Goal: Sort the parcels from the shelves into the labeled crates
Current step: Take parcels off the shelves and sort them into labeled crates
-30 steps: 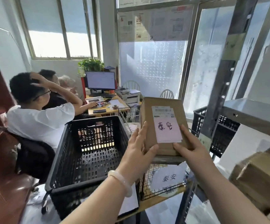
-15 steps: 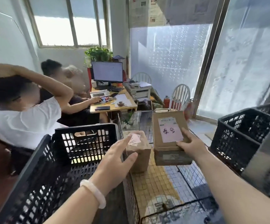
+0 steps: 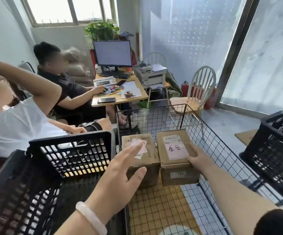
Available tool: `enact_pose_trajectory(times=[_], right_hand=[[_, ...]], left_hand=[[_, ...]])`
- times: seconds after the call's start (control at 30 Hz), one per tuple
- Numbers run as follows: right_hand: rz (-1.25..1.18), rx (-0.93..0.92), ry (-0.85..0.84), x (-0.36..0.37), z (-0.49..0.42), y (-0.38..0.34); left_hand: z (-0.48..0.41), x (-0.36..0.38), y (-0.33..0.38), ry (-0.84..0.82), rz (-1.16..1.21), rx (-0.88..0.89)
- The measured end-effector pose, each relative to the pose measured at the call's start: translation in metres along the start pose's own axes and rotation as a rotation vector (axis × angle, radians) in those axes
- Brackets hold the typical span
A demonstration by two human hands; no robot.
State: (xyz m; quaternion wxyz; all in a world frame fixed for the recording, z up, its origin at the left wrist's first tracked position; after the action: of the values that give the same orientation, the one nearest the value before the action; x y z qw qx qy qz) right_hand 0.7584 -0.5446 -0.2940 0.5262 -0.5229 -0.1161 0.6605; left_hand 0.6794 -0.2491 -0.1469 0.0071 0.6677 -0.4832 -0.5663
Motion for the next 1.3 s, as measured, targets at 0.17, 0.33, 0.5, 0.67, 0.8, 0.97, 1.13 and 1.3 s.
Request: enact_pose_trajectory(times=[0.17,0.33,0.5,0.67,0.8,0.97,1.13,1.3], right_hand=[[-0.102,0.092,-0.062,0.011,-0.033,0.021],[-0.155,0.087,0.029,0.016,-0.057,0.024],[0.069,0.043,0.049,0.046,-0.070,0.020],[0.489,0.059,0.083,0.062,-0.072,0.026],[0.578,0.009,0.147,0.054,-0.060,0.013],[0.630,-0.087,0.205,0.051,-0.011,-0.012],[0.656,-0.196,0.272,0.041,0.074,-0.037],[0.626,-0.263,0.384,0.013,0.190,-0.046]], left_hand=[[-0.007,0.011,-0.012,-0.053,-0.068,0.010],[-0.013,0.011,-0.008,-0.071,-0.138,0.065],[-0.017,0.006,-0.010,-0.046,-0.158,0.087],[-0.019,0.009,-0.010,-0.040,-0.169,0.079],[-0.017,0.015,-0.006,-0.081,-0.196,0.091],[-0.007,0.019,-0.007,-0.125,-0.263,0.082],[0.005,0.017,0.008,-0.142,-0.284,0.107],[0.024,0.005,0.044,-0.134,-0.312,0.203]])
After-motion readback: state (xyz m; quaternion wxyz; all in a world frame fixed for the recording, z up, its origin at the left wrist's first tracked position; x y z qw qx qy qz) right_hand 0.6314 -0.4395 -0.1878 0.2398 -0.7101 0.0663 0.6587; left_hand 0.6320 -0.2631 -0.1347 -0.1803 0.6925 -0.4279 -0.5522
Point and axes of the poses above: each hand's wrist, its own z-axis away from the middle knuckle, its own x-axis out of the palm, y = z × x, the point moved 10 cm from there along -z, towards the middle knuckle, and after that the axes turned 13 degrees about x, right-handed, at the moved point
